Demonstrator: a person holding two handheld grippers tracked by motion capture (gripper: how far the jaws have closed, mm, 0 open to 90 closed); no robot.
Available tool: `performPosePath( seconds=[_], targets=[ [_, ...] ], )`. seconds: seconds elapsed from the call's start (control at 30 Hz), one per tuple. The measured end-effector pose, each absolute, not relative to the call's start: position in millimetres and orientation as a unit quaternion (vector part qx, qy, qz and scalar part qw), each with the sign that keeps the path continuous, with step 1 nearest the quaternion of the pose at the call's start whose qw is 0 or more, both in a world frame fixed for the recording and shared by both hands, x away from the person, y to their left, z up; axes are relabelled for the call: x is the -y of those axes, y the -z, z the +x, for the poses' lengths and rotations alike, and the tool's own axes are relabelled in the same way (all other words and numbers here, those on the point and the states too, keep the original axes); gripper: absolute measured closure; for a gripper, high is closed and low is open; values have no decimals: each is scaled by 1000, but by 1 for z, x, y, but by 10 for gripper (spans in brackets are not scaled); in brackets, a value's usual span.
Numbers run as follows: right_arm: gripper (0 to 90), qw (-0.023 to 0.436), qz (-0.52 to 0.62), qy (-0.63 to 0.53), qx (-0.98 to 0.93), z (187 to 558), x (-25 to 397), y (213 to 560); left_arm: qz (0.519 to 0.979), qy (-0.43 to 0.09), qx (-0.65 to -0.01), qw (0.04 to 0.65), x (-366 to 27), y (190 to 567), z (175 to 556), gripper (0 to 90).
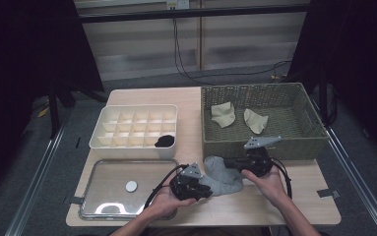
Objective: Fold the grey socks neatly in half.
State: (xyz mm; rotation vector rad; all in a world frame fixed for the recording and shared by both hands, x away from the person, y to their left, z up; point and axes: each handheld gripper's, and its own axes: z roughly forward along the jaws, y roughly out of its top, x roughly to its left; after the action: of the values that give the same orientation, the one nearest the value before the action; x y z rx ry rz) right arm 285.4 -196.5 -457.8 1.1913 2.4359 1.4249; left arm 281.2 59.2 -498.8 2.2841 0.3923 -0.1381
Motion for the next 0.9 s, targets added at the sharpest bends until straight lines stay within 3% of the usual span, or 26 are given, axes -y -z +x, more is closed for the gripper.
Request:
performPosePath(
  seconds=[0.63,0.8,0.9],
  targets=[
    [895,-15,391,-433,-812,246,188,487,893,46,-170,414,-66,496,280,651],
    [867,-19,390,-439,-809,239,191,488,887,53,-172,426,-80,484,276,534],
    [847,-18,390,-437,-810,236,192,488,882,56,-173,435,-85,481,276,512]
  ],
)
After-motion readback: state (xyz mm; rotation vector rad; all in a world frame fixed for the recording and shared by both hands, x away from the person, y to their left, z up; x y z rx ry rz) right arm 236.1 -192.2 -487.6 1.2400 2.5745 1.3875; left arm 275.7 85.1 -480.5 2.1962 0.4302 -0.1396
